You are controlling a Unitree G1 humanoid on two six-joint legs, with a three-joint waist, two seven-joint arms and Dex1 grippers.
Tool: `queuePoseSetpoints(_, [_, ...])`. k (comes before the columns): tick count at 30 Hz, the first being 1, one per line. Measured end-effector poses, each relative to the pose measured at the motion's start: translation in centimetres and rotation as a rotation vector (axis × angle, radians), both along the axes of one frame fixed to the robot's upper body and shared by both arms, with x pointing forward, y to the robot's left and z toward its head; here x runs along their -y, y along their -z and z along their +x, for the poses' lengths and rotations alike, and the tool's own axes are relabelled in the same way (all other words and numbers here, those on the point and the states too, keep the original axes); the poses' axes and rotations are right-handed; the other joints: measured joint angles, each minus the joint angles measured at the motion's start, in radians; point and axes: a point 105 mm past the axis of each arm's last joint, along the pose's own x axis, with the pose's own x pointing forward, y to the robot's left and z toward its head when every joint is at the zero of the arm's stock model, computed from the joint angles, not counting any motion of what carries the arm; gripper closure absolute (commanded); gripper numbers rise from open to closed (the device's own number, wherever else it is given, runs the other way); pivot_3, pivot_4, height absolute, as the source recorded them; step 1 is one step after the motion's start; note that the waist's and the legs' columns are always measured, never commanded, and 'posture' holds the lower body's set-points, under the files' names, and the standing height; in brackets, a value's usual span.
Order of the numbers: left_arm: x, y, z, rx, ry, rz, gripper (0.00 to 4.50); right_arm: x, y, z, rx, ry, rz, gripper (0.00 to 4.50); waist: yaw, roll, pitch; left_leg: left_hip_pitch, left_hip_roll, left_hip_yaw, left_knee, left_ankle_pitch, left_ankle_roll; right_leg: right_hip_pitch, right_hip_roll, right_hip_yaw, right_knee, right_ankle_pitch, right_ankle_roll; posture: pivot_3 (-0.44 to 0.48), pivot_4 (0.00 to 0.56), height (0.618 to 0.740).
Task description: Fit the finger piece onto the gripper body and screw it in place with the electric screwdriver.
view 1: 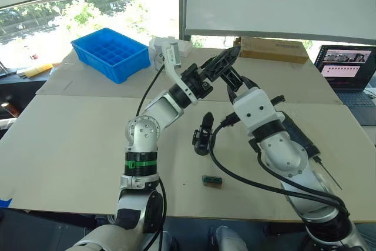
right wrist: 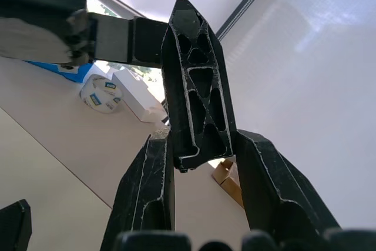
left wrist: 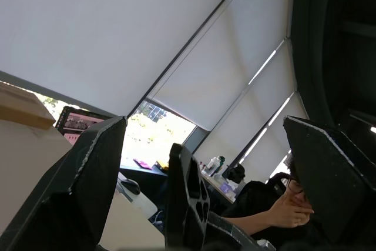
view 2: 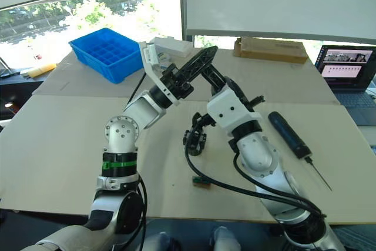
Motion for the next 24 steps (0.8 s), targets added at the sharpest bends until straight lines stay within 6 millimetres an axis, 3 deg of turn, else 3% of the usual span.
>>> queuePoseSetpoints(2, [-0.1,-0.2,-0.1,-0.01,-0.003,-0.01,0.55,0.0,0.0,0.0,-0.001,-0.001,0.002,3.4,-0.001,0.0,0.0,0.0,0.0,0.0,0.0,0.0,0.0,0.0,0.0,0.0,0.0,0.0,0.0,0.0,0.15,0.74])
queuePoseSetpoints(7, [-0.4,-0.7,-0.2,-0.03,-0.007,-0.032,2.74,0.1,-0.3,-0.1,0.005,-0.005,0.034,3.4,0.0,0.0,0.0,0.0,0.0,0.0,0.0,0.0,0.0,0.0,0.0,0.0,0.0,0.0,0.0,0.0,0.15,0.74])
queuePoseSetpoints(10, [-0.6,-0.6,-0.1,-0.046,-0.002,-0.028,4.29,0.1,-0.4,-0.4,0.015,-0.009,0.04,3.4,-0.001,0.0,0.0,0.0,0.0,0.0,0.0,0.0,0.0,0.0,0.0,0.0,0.0,0.0,0.0,0.0,0.15,0.74])
queuePoseSetpoints(11, [-0.7,-0.6,-0.2,-0.044,0.008,-0.032,4.5,0.1,-0.5,-0.4,0.016,-0.015,0.048,3.4,-0.002,0.0,0.0,0.0,0.0,0.0,0.0,0.0,0.0,0.0,0.0,0.0,0.0,0.0,0.0,0.0,0.15,0.74])
queuePoseSetpoints(20, [-1.5,-0.6,-0.2,-0.07,0.044,-0.039,4.5,-0.1,-0.5,-0.5,0.001,-0.046,0.043,3.4,-0.004,0.0,0.0,0.001,0.0,0.0,0.0,0.0,0.0,0.0,0.001,0.0,0.0,0.0,0.0,0.0,0.15,0.74])
queuePoseSetpoints(22, [-1.8,-0.5,0.0,-0.089,0.043,-0.05,4.5,-0.1,-0.4,-0.5,-0.019,-0.069,0.063,2.39,-0.004,0.0,0.0,0.001,0.0,0.0,0.0,0.0,0.0,0.0,0.001,0.0,0.0,0.0,0.0,0.0,0.15,0.74])
queuePoseSetpoints(24, [-2.3,-0.4,0.6,-0.115,0.039,-0.06,4.5,0.0,-0.3,-0.7,-0.057,-0.113,0.082,1.75,-0.003,0.0,0.0,0.001,0.0,0.0,0.0,0.0,-0.001,0.0,0.001,0.0,0.0,0.0,0.0,0.0,0.15,0.74])
